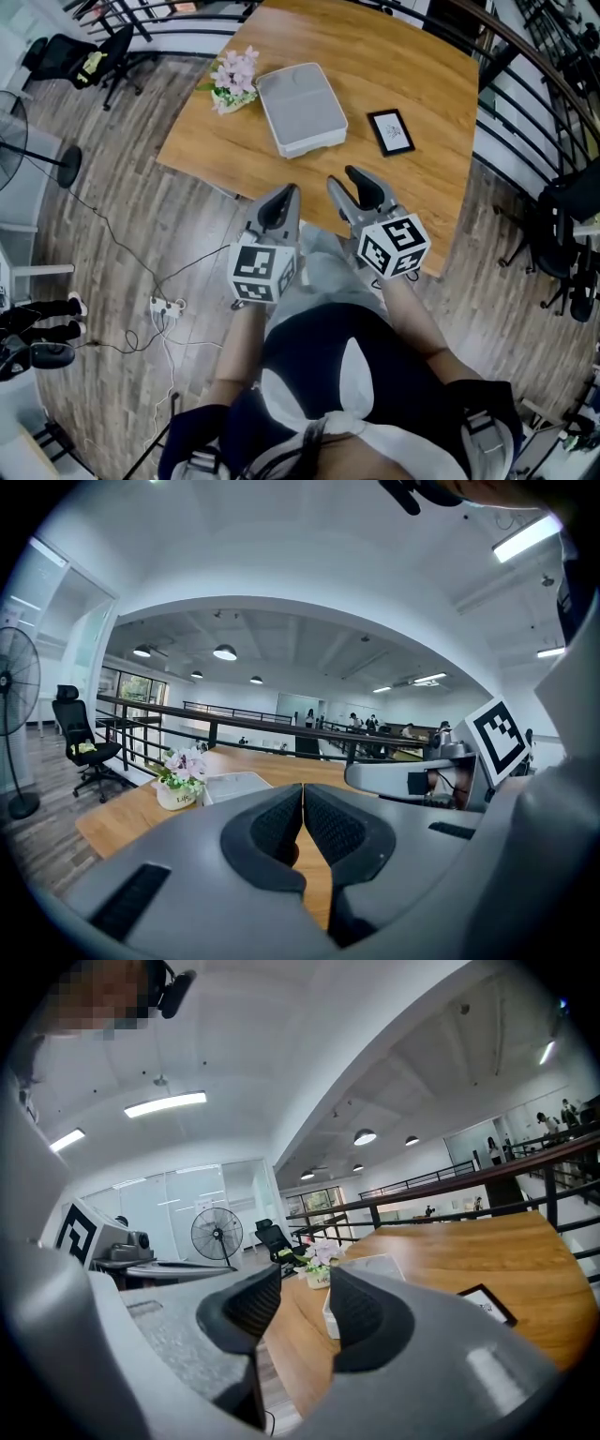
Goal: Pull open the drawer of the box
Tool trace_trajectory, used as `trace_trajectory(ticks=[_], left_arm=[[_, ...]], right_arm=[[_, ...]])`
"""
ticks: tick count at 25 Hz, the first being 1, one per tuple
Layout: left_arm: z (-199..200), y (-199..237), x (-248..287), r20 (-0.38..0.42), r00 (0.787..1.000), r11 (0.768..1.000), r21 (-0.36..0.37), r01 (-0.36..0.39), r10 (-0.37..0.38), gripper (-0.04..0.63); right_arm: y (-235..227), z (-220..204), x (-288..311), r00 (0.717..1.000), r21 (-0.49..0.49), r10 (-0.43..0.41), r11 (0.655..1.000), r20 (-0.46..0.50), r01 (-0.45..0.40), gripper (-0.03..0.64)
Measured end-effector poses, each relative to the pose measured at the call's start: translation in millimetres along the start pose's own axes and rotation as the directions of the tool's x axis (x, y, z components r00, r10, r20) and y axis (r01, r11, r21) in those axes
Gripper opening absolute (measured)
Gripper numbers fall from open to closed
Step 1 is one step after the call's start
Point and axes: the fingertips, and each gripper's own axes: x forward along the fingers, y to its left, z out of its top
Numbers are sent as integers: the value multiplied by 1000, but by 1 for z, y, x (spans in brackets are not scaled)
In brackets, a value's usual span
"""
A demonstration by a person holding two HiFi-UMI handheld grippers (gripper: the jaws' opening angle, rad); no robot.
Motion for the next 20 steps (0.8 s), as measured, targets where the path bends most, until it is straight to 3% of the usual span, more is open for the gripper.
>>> trace_trajectory(ticks=[8,20], left_arm=[[0,31,33,-24,1000,1000,-11,-2,2,21],[-1,59,81,-69,997,1000,-24,20,-22,21]], right_arm=[[-30,-6,38,999,48,-21,999,-27,22,170],[-66,-22,85,997,201,-13,979,-80,29,173]])
